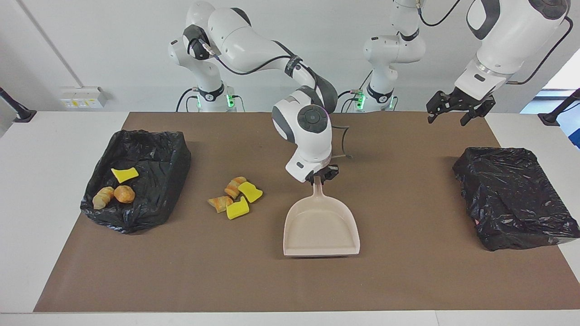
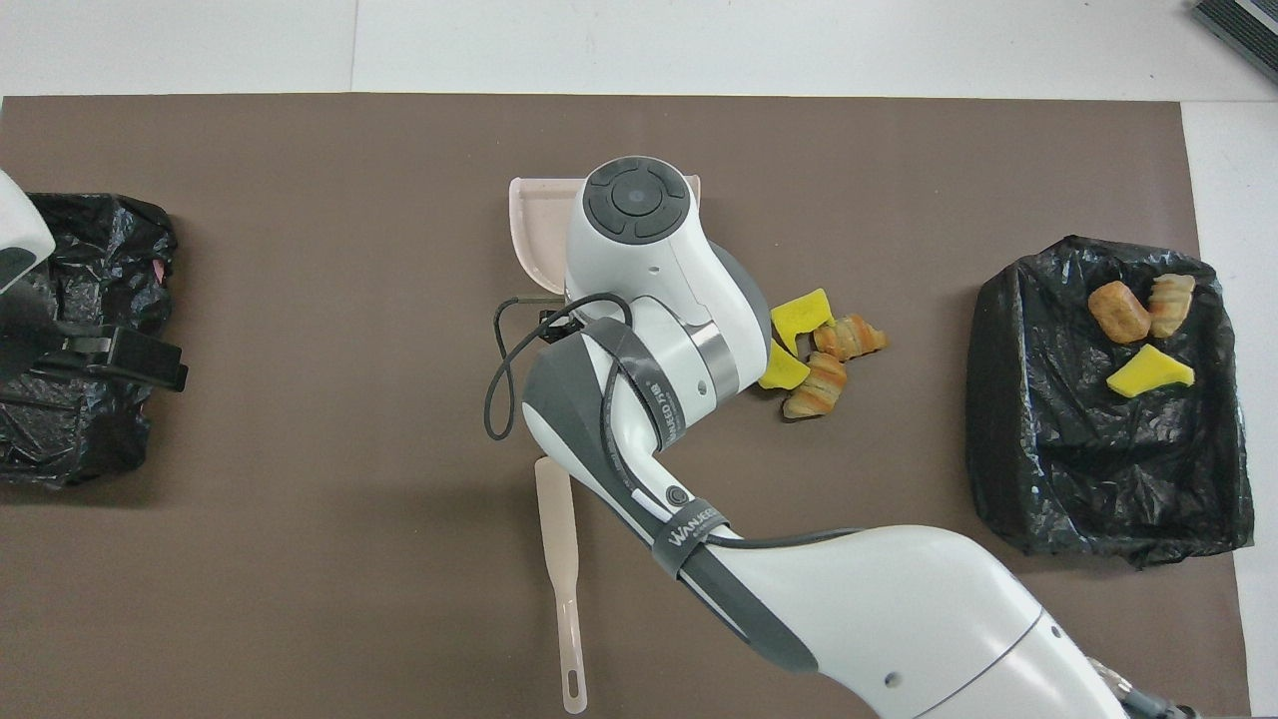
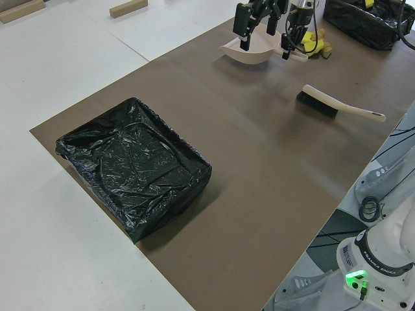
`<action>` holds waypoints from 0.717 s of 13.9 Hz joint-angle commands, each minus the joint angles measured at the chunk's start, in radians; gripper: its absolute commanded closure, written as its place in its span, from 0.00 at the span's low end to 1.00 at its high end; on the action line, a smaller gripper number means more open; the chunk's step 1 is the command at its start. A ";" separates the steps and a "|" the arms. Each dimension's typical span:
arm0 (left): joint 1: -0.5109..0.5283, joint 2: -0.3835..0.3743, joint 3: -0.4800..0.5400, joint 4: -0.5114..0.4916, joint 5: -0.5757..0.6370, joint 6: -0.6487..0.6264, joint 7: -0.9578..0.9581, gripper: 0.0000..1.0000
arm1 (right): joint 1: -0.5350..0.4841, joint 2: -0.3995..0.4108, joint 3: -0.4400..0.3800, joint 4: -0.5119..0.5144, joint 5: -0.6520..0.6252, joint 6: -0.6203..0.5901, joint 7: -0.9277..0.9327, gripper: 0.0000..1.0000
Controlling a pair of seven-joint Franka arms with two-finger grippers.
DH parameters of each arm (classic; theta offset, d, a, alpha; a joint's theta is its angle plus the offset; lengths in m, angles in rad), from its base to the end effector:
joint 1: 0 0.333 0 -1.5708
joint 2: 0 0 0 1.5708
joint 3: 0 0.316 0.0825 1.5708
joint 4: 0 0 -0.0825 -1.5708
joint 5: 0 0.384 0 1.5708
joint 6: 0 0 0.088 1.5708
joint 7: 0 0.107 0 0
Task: Sweep and dump trash in bin
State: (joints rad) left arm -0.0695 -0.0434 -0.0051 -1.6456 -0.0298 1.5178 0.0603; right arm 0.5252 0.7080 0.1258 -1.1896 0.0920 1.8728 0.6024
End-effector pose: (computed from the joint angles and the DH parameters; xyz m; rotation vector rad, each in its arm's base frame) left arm 0.5320 -0.0432 0.6087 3.1027 -0.2101 -0.1316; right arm 0.6024 0.4360 0.3688 -3.0107 0.0134 0.1739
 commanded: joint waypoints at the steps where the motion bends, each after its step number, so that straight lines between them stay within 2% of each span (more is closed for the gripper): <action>1: 0.010 -0.030 -0.007 -0.036 0.017 0.010 0.001 0.00 | 0.001 0.036 0.014 0.030 0.015 0.020 0.014 1.00; 8: 0.010 -0.030 -0.009 -0.036 0.017 0.015 -0.002 0.00 | 0.006 0.048 0.014 0.002 0.015 0.063 0.011 0.99; 10: 0.008 -0.016 -0.009 -0.034 0.010 0.061 -0.004 0.00 | 0.007 0.048 0.014 0.002 0.005 0.052 0.010 0.77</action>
State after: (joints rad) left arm -0.0695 -0.0451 -0.0050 -1.6488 -0.0298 1.5381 0.0597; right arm 0.5346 0.7494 0.1331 -1.1899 0.0923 1.9061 0.6024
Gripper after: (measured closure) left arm 0.000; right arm 0.687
